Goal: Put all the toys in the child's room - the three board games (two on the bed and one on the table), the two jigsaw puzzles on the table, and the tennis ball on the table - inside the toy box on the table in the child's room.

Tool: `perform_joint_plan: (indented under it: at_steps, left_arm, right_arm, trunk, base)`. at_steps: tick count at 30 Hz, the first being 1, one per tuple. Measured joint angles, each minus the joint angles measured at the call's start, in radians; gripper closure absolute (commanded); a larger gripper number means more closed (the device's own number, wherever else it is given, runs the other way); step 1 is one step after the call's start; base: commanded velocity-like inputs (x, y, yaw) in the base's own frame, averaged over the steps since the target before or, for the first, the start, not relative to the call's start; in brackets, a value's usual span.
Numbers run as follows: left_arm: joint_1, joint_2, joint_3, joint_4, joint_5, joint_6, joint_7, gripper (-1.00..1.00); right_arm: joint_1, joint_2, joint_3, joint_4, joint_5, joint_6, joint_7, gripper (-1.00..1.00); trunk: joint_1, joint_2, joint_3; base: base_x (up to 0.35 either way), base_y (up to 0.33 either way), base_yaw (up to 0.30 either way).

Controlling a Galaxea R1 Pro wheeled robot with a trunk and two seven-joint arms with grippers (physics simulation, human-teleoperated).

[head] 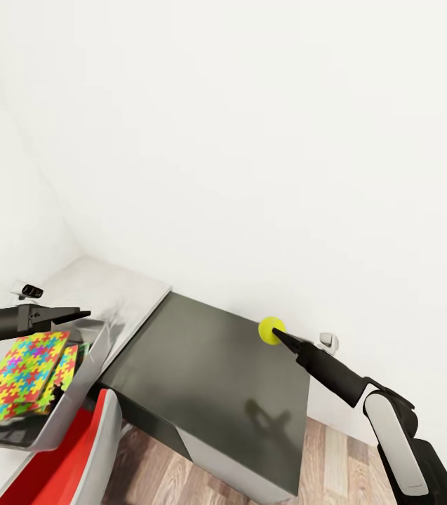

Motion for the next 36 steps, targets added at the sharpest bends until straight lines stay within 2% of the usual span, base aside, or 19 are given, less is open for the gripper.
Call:
perform_joint_plan:
  at_steps: [13,21,26,36]
  left_arm:
    - [0.000,0.000,0.000,0.000,0.000,0.000,0.000,-1.00]
    - [0.000,0.000,0.000,0.000,0.000,0.000,0.000,-1.00]
    - [0.000,0.000,0.000,0.000,0.000,0.000,0.000,-1.00]
    - [0.001,0.000,0.000,0.000,0.000,0.000,0.000,-1.00]
  right_arm:
    - [0.000,0.000,0.002,0.000,0.000,0.000,0.000,1.00]
    - [0.000,-0.001,0.051,-0.001,0.001,-0.014,-0.002,1.00]
    - [0.000,-0.005,0.056,0.000,0.001,-0.041,-0.001,1.00]
    - [0.000,-0.002,0.057,0.000,0.001,-0.043,-0.002,1.00]
  trunk:
    - [0.000,0.000,0.022]
    - [0.000,0.000,0.035]
    - [0.000,0.000,0.043]
    - [0.000,0.000,0.060]
  base:
    - [0.000,0.000,0.000]
    - [-0.021,0.000,0.000]
    - [-0.122,0.021,0.000]
    - [-0.021,0.005,0.015]
